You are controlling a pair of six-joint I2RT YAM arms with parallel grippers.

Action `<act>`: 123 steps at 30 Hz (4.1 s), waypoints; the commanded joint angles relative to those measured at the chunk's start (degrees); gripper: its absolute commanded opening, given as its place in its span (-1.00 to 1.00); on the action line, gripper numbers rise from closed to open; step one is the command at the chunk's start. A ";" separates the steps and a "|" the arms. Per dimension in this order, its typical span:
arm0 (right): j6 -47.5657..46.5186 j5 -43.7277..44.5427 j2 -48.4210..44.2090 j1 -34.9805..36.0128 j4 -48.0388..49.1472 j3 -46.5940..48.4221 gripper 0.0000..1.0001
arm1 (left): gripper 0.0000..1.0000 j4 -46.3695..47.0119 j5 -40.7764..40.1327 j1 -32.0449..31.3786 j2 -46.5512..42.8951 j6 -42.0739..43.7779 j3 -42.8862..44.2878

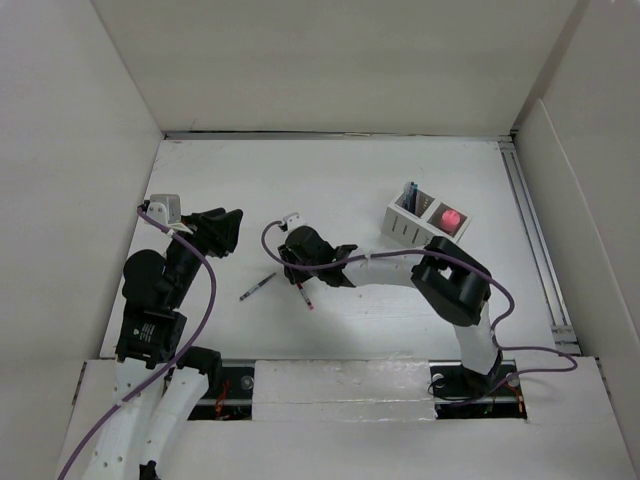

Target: Organize the desk

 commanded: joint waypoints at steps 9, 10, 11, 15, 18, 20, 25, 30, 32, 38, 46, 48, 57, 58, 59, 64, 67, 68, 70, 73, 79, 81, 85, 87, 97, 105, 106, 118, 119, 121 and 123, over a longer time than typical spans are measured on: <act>0.06 4.27 1.96 0.25 -4.95 1.50 -1.00 | -0.18 2.83 0.55 0.32 -0.52 0.37 1.08; 0.23 4.54 1.53 0.25 -5.13 1.33 -1.00 | -0.18 2.83 0.20 0.32 -0.52 0.37 1.25; 0.32 4.97 -0.22 0.25 -4.44 0.37 -1.00 | -0.18 2.75 0.11 0.32 -0.52 0.37 1.17; -0.11 8.65 -6.90 -1.50 -3.81 -1.91 -1.00 | -0.18 2.74 0.46 0.32 -0.69 0.37 0.99; -0.12 11.65 -15.40 -6.40 -2.50 -4.90 -1.00 | -0.18 2.66 0.46 0.32 -0.43 0.28 1.25; 0.15 13.40 -19.99 -10.19 1.52 -7.10 -1.00 | -0.18 2.74 0.90 0.32 -0.61 0.28 1.08; 2.09 21.49 -34.13 -23.10 10.84 -15.52 -1.00 | -0.18 2.66 0.55 0.32 -0.52 0.28 1.25; -0.81 30.46 -35.22 -31.82 20.44 -17.48 -1.00 | -0.18 2.66 0.37 0.32 -0.87 0.28 1.16; -0.91 30.21 -32.42 -35.50 21.67 -16.26 -1.00 | -0.18 2.74 0.63 0.32 -1.05 0.28 1.08; -2.92 33.71 -27.06 -37.72 26.32 -14.84 -1.00 | -0.18 2.66 0.37 0.32 -0.96 0.37 1.08; -5.48 42.41 -25.28 -32.99 29.14 -19.22 -1.00 | -0.18 2.83 0.11 0.32 -0.52 0.28 1.34; -5.91 46.78 -25.72 -30.88 31.07 -21.16 -0.95 | -0.18 2.66 0.20 0.32 0.00 0.37 1.43; -2.94 46.21 -35.47 -23.49 26.08 -25.30 -0.14 | -0.18 2.92 0.90 0.32 -0.43 0.28 1.08; -2.32 44.72 -36.61 -22.79 25.11 -25.30 -0.14 | -0.18 2.92 0.38 0.32 -0.52 0.28 1.16; -1.88 42.53 -38.10 -22.00 22.84 -25.30 -0.13 | -0.18 2.92 0.37 0.32 -0.52 0.28 1.34; 1.28 22.50 -35.84 -15.06 14.49 -21.10 -1.00 | -0.18 2.92 0.29 0.32 -0.70 0.19 1.16; 3.22 11.06 -27.68 -8.92 10.36 -15.49 -1.00 | -0.18 2.74 0.55 0.32 -0.52 0.19 1.17; 3.57 9.91 -25.39 -7.33 9.12 -13.63 -1.00 | -0.18 2.83 0.55 0.32 -0.69 0.10 1.16; 3.75 6.74 -17.86 -3.38 4.74 -9.33 -1.00 | -0.18 3.01 0.03 0.32 -0.96 0.02 1.25; 4.19 3.84 -9.50 -0.64 0.34 -1.07 -0.50 | -0.14 2.57 -0.85 0.32 -1.22 -0.16 1.60; 5.60 -0.29 -0.68 1.92 -7.06 8.62 0.18 | -0.02 2.57 -1.39 0.32 -2.72 -0.34 1.69; 6.21 -1.61 0.73 1.92 -7.42 9.15 0.19 | -0.02 2.92 -0.69 0.32 -3.33 -0.51 1.69; 6.65 -1.18 3.36 2.45 -10.48 10.90 0.21 | -0.01 2.83 -0.07 0.32 -3.59 -0.60 1.87; 7.00 0.22 5.29 2.45 -12.15 12.39 0.21 | -0.01 3.01 0.28 0.32 -4.21 -0.69 1.78; 7.62 0.76 11.71 2.97 -13.48 19.25 0.25 | 0.02 2.57 -0.42 0.32 -5.00 -0.25 1.78; 6.04 8.12 16.02 3.58 -17.61 23.12 0.06 | 0.01 2.57 -0.59 0.32 -4.91 -0.16 1.78; 5.60 9.01 16.37 3.59 -18.83 23.99 0.03 | 0.01 2.57 -0.59 0.32 -4.91 -0.16 1.78; 2.43 15.53 16.11 3.06 -20.78 23.92 0.17 | 0.01 2.57 -1.21 0.32 -4.91 -0.07 1.87; 2.35 15.18 16.29 2.54 -20.69 23.83 0.21 | 0.01 2.57 -1.47 0.32 -4.74 -0.25 1.96; 2.08 14.12 16.81 1.92 -20.25 24.70 0.22 | 0.01 2.57 -1.56 0.32 -4.56 -0.16 1.87; 1.82 14.03 18.21 1.22 -20.16 26.80 0.10 | 0.01 2.57 -1.56 0.32 -4.91 -0.16 1.69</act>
